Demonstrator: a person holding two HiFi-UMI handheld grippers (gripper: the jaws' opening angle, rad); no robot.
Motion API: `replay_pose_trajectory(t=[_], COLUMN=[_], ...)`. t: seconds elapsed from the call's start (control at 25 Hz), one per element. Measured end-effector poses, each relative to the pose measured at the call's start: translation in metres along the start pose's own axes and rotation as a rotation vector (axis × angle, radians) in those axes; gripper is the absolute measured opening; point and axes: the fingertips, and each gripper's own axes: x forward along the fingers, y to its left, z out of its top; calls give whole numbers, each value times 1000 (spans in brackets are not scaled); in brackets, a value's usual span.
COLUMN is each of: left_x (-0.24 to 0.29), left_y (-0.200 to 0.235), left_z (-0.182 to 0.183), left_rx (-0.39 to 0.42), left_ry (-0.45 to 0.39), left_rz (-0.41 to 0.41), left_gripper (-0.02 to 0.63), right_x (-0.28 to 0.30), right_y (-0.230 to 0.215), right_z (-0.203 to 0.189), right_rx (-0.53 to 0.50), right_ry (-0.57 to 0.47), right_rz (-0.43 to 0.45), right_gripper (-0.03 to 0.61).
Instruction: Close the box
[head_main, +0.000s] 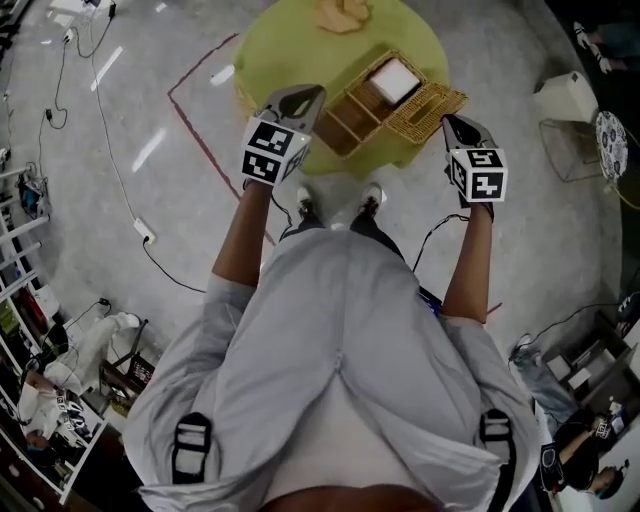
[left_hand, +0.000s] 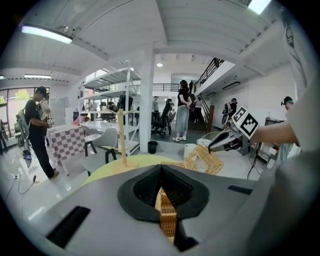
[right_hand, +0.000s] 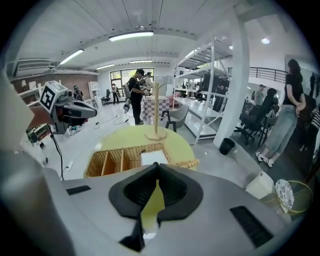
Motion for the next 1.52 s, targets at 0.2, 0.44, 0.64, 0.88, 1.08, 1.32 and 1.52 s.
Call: replay_pose_trajectory(t=[0.2,0.44,0.64,0.88,1.08,1.32,1.52], left_x=[-8,-17,-26,-35,-41,-49,-50], left_y=[22,33,48,62,69,77,79], left_z=[-1,-1,-9,-21,-30,-42,-52], left_rx=[-14,-26,-37,-64,-82,-109,-117], left_ry=[-7,-13,-10,10,26,55,60], left_rz=[24,49,72,114,139,176,181], left_gripper=[28,28,28,28,28,28,28], right_x=[16,41,79,130,169,204,216], right_y=[11,25,42,56,64,69,68], right_z=[36,69,88,92,82,63,51], right_rx=[-28,-68,-111,-161,-179,-182,-137], right_ry=[-40,-69,-55,6,64,126,124], right_rz=[16,46,88,123,133,153,145], right_gripper=[37,37,37,37,37,37,37])
